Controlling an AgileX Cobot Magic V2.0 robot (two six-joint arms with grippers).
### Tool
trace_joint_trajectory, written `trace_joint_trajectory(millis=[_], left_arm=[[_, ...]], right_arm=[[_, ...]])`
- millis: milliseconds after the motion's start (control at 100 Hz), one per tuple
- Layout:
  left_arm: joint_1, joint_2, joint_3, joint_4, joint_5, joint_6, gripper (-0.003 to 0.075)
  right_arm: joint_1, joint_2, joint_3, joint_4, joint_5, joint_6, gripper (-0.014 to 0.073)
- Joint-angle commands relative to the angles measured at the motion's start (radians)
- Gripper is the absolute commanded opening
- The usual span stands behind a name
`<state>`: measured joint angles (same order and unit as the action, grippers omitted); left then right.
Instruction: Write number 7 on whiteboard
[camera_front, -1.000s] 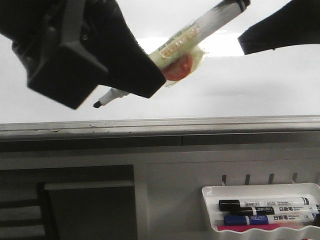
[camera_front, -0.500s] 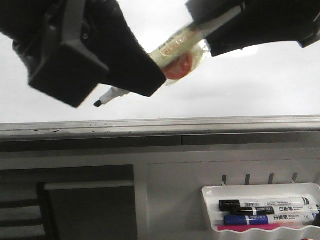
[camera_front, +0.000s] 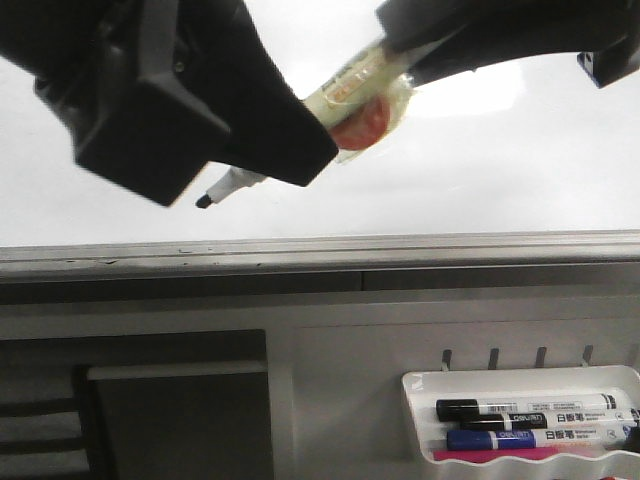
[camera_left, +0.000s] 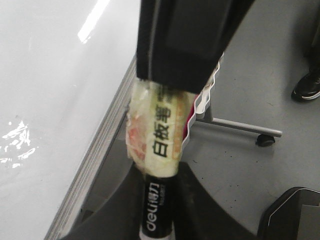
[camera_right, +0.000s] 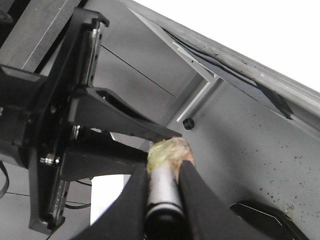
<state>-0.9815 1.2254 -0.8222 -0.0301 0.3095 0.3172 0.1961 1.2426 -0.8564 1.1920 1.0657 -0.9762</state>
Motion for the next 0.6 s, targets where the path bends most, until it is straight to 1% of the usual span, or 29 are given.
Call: trace_joint_trajectory(millis=[0,30,40,50,70,150,220,240,280,470,540,590], left_arm=[[0.006,-0.032,-0.040,-0.039,-0.094,-0.011,0.0078],[0.014,-0.032,-0.048,-0.051,-0.092,-0.013,0.0132],[0.017,-0.032,-0.048,-0.053,-0.092,-0.013,0.0132],[0.021,-0.035,-0.050,-0.060,-0.090,-0.013,0.0170],[0.028,-0.037,-0.052,-0.070,-0.090,-0.013,0.0198],[0.061,-0.050,-0.060,-0.093,-0.087,-0.015,0.0376],[0.103,-0.074,-0.060,-0.143,-0.099,-0.016,0.0487],[0.118,-0.082,-0.060,-0.160,-0.099,-0.016,0.0504],[0.151,-0.095,-0.060,-0.187,-0.101,-0.016,0.0517],[0.324,-0.166,-0.058,-0.307,-0.104,-0.016,0.0512],[0.378,-0.200,-0.041,-0.360,-0.131,-0.016,0.0512],[0.406,-0.231,-0.018,-0.396,-0.174,-0.016,0.0512]], right_arm=[[0.001,-0.017,-0.027,0.035,-0.022,-0.024,-0.0052],[0.001,-0.019,-0.027,0.034,-0.030,-0.027,-0.0052],[0.001,-0.021,-0.027,0.034,-0.034,-0.027,-0.0052],[0.001,-0.021,-0.027,0.034,-0.037,-0.028,-0.0052],[0.001,-0.023,-0.027,0.034,-0.041,-0.028,-0.0052],[0.001,-0.039,-0.027,0.029,-0.066,-0.031,-0.0052],[0.001,-0.065,-0.026,0.017,-0.090,-0.030,-0.0052],[0.001,-0.074,-0.026,0.015,-0.098,-0.030,-0.0052],[0.001,-0.098,-0.026,0.010,-0.122,-0.030,-0.0052],[0.001,-0.209,-0.007,0.001,-0.273,-0.030,-0.0052],[0.001,-0.254,0.021,0.001,-0.350,-0.030,-0.0052],[0.001,-0.283,0.046,0.001,-0.405,-0.030,-0.0052]])
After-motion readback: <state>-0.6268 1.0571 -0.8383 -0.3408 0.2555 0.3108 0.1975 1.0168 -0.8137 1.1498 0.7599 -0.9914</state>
